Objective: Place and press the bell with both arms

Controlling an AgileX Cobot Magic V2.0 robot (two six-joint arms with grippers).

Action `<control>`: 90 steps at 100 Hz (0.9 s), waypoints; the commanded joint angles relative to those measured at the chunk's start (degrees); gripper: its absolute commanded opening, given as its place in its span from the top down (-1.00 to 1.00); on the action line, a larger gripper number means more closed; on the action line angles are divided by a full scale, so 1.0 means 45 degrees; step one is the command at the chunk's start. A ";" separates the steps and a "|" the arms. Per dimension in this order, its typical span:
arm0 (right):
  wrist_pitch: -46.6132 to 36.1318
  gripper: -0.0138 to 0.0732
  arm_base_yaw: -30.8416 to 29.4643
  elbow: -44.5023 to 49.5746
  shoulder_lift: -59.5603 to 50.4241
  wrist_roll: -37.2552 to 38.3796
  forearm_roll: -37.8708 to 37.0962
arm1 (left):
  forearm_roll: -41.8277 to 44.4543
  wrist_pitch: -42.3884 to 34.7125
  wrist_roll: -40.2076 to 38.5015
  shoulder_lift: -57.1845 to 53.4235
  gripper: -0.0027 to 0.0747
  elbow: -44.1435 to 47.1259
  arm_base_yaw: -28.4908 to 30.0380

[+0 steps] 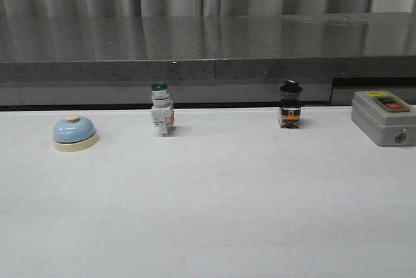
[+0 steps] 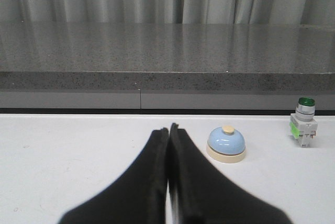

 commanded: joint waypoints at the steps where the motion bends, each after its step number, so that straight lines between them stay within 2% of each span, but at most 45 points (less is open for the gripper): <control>1: -0.1090 0.84 -0.0073 -0.0188 -0.0165 -0.0052 -0.0082 | -0.0139 -0.1071 -0.0144 -0.0394 0.98 0.0547 0.0040; 64: -0.1090 0.84 -0.0073 -0.0188 -0.0165 -0.0052 -0.0082 | -0.0257 -0.1473 -0.0144 -0.0394 0.98 0.0519 0.0040; 90: -0.1090 0.84 -0.0073 -0.0188 -0.0165 -0.0052 -0.0082 | -0.0692 -0.1293 -0.0144 -0.0040 0.98 -0.0645 0.0040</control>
